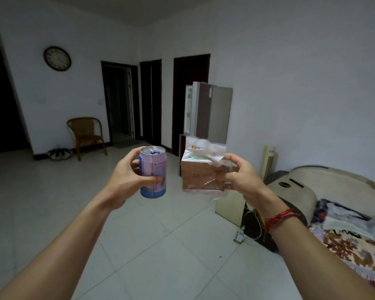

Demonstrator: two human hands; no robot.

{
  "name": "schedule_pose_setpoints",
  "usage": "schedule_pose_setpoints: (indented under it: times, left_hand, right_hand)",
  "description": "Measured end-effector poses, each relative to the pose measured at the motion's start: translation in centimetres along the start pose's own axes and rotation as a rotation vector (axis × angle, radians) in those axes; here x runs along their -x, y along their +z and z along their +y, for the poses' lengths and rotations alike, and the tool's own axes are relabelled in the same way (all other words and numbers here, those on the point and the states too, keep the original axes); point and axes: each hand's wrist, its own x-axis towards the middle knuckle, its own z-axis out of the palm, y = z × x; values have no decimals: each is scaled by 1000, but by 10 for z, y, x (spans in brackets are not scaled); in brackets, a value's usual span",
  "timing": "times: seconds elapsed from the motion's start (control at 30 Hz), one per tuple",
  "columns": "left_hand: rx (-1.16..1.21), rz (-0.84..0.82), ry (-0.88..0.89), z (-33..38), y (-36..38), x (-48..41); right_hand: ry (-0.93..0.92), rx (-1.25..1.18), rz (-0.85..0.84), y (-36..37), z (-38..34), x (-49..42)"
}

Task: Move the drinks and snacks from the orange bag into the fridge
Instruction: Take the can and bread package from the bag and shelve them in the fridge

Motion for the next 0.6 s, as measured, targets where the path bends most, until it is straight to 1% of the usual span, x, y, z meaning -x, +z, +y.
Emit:
schedule_pose_setpoints:
  times: [0.27, 0.4, 0.6]
  left_hand:
    - [-16, -23, -13, -22, -46, -18]
    - [-19, -8, -29, -40, -59, -28]
    - [-25, 9, -46, -70, -72, -67]
  right_hand:
    - [-32, -29, -23, 44, 2, -26]
    - [-28, -23, -27, 63, 12, -43]
    - [-28, -19, -29, 81, 33, -97]
